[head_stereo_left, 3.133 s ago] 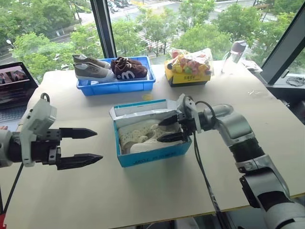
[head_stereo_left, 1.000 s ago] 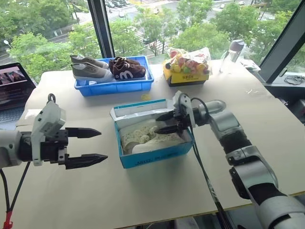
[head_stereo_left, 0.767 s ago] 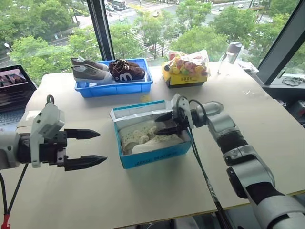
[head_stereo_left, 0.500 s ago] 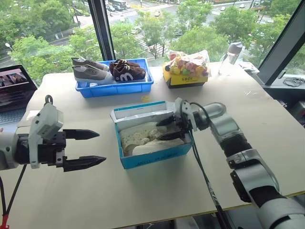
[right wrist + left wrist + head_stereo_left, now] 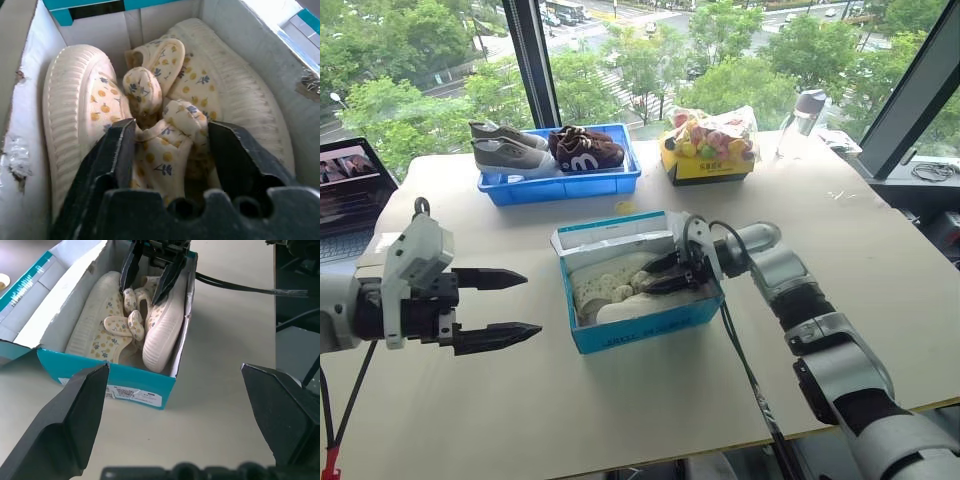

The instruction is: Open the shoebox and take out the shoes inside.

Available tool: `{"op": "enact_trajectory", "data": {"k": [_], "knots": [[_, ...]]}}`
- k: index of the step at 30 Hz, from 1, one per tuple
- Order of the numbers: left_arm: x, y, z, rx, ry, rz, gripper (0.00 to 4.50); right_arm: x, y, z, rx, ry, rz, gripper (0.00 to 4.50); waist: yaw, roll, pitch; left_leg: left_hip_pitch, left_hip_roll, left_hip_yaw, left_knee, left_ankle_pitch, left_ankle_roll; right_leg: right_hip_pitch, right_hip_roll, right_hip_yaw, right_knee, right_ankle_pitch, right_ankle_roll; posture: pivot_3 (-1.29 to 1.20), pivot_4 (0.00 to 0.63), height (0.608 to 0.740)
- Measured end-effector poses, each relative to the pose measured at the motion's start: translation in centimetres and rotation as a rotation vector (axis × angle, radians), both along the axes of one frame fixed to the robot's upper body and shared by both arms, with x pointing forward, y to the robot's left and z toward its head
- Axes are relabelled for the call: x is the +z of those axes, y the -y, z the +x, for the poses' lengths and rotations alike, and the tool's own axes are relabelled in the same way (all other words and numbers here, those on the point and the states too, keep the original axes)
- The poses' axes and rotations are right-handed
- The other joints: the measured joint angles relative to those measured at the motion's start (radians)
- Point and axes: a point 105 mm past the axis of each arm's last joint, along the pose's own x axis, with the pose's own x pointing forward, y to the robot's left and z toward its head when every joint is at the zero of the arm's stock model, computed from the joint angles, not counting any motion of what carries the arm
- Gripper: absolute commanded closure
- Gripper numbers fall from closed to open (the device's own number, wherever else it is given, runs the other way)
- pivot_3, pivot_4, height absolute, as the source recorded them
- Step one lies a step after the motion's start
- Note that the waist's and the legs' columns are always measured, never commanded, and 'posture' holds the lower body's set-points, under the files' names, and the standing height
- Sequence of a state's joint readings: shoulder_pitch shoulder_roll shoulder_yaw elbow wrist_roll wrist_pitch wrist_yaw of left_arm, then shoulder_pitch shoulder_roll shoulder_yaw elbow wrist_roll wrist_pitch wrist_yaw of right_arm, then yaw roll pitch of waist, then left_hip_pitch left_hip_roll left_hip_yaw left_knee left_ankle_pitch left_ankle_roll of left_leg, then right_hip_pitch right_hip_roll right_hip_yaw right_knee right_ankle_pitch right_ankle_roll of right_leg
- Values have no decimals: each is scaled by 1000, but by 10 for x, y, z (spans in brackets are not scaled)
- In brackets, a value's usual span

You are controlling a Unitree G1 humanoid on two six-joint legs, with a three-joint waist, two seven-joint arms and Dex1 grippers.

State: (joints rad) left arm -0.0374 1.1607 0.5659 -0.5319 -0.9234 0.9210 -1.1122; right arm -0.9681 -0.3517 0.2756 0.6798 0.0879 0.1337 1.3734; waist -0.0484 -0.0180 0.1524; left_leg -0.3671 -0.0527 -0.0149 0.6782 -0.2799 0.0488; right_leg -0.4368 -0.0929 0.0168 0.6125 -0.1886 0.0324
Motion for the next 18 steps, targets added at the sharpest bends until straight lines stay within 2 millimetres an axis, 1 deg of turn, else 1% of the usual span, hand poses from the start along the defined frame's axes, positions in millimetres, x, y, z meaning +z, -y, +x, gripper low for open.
{"op": "enact_trajectory", "data": {"k": [1, 3, 4, 5, 10, 13, 15, 16, 18], "knots": [[0, 0, 0, 0, 0, 0, 0, -1, 0, 1, -3, 4, -8, 3599, 0, 0, 0, 0, 0, 0, 0, 0, 0, 0, 0, 0, 0, 0, 0, 0, 150, 740], [0, 0, 0, 0, 0, 1, 0, -1, 1, 1, -4, 11, -21, 4202, 1, 0, 0, 0, 0, 0, 0, 0, 0, 0, 0, 0, 0, 0, 0, 0, 150, 740], [0, 0, 0, 0, 0, 1, 0, -1, 1, 1, -1, 14, -25, 4397, 2, 0, 0, 0, 0, 0, 0, 0, 0, 0, 0, 0, 0, 0, 0, 0, 150, 740], [0, 0, 0, 0, -1, 1, 0, -1, 1, 1, 1, 18, -26, 4453, 2, 0, 0, 0, 0, 0, 0, 0, 0, 0, 0, 0, 0, 0, 0, 0, 150, 740], [0, 0, 0, 0, -1, 1, 0, 1, 2, -2, 11, 27, -28, 4453, 3, 0, 0, -1, 0, 0, 0, 0, 0, -2, 0, 0, 0, 0, 0, 0, 150, 740], [-1, 0, 0, -4, -3, 2, 0, 11, 8, -14, 38, -48, 13, 4453, 7, 1, 1, -5, 0, -1, 0, 0, 0, -4, 0, -1, 0, 0, 0, 0, 150, 740], [-3, 1, 1, -7, -7, 8, 0, 32, 9, -23, 64, -114, 107, 4453, 9, 2, 2, -11, 0, -1, 0, 1, -1, -8, -1, -1, 0, 0, 0, 0, 150, 740], [-4, 1, 1, -8, -10, 10, 0, 42, 9, -25, 67, -134, 152, 4453, 9, 2, 2, -13, 0, -1, 0, 3, -4, -10, -1, -1, 0, 0, 0, 0, 150, 740], [-5, 3, 2, -18, -17, 9, 0, 64, 11, -27, 64, -184, 261, 4453, 9, 2, 2, -21, -1, -1, 1, 3, -5, -19, -1, -1, 0, 0, 0, 0, 150, 740]]}}
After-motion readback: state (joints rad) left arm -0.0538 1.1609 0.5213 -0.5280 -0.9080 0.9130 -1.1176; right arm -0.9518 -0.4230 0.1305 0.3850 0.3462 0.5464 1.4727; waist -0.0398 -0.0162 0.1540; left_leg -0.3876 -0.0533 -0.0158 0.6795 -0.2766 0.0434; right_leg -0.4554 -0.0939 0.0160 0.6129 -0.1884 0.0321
